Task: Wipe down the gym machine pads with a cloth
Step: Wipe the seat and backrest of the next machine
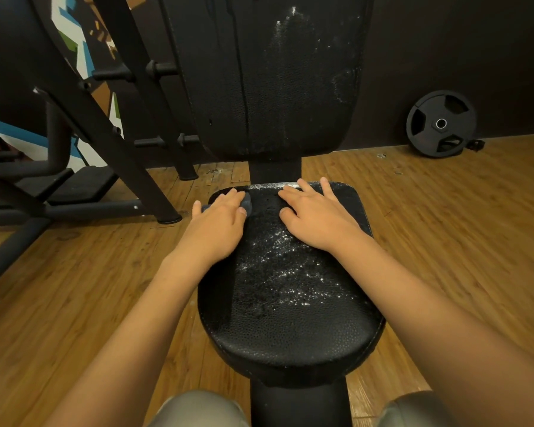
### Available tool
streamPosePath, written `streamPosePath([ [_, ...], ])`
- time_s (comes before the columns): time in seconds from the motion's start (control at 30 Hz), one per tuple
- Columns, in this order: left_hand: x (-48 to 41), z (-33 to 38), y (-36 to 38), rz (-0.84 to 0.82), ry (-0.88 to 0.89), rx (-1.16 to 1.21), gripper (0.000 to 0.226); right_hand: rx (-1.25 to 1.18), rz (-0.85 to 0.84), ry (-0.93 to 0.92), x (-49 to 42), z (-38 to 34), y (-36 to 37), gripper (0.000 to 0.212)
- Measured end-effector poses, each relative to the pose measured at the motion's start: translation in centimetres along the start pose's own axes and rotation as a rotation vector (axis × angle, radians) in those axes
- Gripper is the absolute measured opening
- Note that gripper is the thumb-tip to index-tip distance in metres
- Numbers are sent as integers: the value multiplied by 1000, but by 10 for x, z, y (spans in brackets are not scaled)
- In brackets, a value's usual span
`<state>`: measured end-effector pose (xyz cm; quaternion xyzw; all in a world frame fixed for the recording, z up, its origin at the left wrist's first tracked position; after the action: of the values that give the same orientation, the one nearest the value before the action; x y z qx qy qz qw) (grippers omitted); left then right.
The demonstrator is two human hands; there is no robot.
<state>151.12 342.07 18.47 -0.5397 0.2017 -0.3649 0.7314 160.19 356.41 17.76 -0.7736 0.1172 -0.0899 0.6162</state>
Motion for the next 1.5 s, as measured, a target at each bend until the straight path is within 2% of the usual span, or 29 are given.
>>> streamPosePath([
  [0.13, 30, -1, 8, 52, 42, 8, 51, -4, -5, -1, 0, 1, 1, 54],
  [0.33, -2, 4, -2, -13, 9, -74, 53, 10, -7, 12, -1, 0, 0, 55],
  [0.67, 49, 4, 12, 57, 46, 38, 54, 10, -16, 6, 2, -2, -2, 54],
  [0.83, 18, 8, 5, -34, 2, 6, 53, 6, -14, 9, 3, -1, -3, 54],
  [0.97, 3, 13, 3, -38, -1, -15, 53, -9, -28, 13, 1, -1, -1, 55],
  [1.3, 76, 10, 16, 14, 52, 57, 55, -72, -42, 24, 6, -1, -2, 55],
  [1.5, 31, 15, 8, -62, 37, 16, 53, -76, -13, 36, 8, -2, -2, 54],
])
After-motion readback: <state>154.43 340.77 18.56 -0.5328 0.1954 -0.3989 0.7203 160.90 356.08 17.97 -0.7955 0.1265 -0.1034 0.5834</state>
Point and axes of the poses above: each hand's wrist, its own x-axis away from the middle knuckle, its own y-axis out of the palm, z = x × y, the point moved 7 cm from there along -x, towards the middle knuckle, and after that the axes turned 9 degrees about -z, right-handed, at the moved point
